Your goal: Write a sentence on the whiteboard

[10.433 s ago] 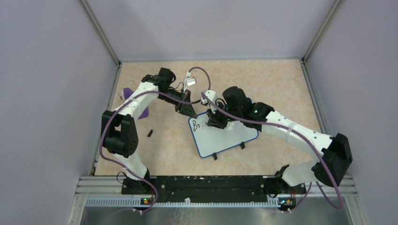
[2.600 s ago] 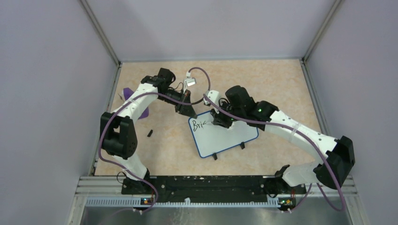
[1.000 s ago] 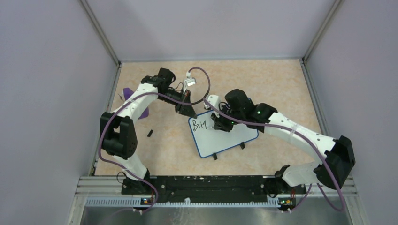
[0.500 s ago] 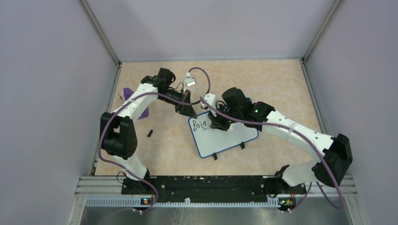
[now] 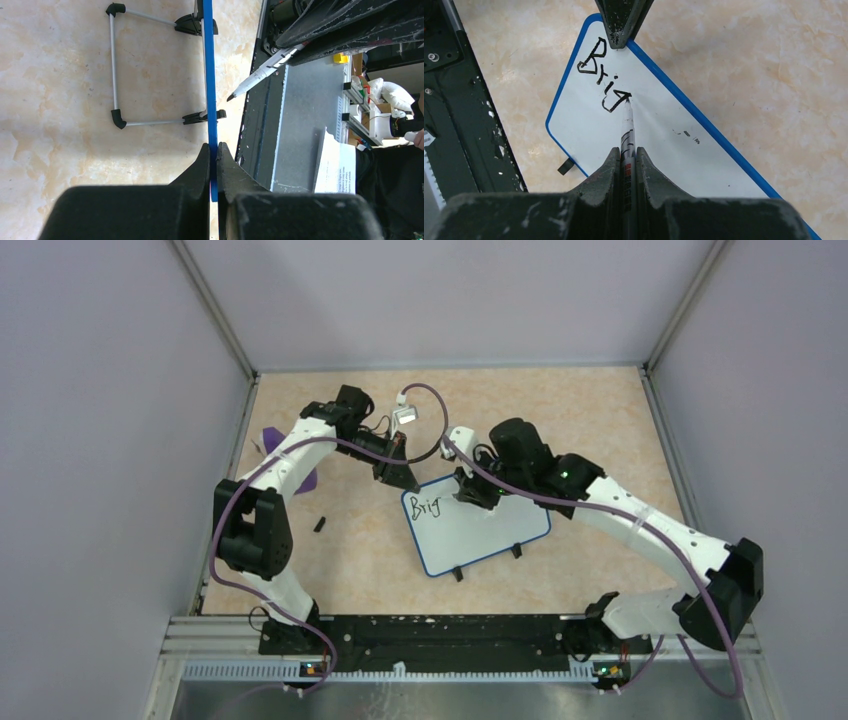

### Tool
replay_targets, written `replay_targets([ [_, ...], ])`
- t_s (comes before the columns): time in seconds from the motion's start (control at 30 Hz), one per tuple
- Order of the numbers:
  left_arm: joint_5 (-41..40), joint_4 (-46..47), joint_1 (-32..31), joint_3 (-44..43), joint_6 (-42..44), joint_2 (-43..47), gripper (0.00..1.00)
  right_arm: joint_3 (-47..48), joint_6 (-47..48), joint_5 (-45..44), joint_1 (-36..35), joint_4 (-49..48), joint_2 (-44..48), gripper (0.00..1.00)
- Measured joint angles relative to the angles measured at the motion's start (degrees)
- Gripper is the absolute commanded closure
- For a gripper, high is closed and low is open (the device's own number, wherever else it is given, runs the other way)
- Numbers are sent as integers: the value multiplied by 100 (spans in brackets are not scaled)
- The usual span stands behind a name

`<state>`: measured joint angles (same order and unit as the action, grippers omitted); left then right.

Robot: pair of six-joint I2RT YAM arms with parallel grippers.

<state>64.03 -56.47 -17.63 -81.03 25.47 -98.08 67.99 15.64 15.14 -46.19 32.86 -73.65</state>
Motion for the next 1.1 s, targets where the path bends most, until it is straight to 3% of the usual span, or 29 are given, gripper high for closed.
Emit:
replay_targets([
  [1.1, 2, 72, 2, 39, 0, 13, 100, -208, -42, -55, 26, -140, -125, 100],
])
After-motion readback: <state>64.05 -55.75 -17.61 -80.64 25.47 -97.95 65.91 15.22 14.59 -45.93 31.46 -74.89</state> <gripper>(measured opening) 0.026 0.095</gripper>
